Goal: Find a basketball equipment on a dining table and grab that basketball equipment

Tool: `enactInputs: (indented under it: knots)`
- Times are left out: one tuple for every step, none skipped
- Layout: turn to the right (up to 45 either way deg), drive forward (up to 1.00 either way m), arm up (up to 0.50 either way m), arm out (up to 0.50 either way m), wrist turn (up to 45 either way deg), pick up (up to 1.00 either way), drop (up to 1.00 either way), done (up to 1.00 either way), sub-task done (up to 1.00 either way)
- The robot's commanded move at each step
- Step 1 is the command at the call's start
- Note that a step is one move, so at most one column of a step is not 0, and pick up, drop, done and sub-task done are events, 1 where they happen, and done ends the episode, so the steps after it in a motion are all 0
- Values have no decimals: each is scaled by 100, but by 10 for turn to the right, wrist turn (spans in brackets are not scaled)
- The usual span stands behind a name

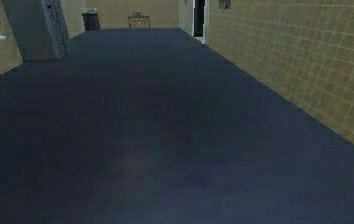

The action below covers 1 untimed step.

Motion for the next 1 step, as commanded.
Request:
enactInputs:
  knots:
    - [0, 100, 0, 0, 0, 0, 0, 0, 0]
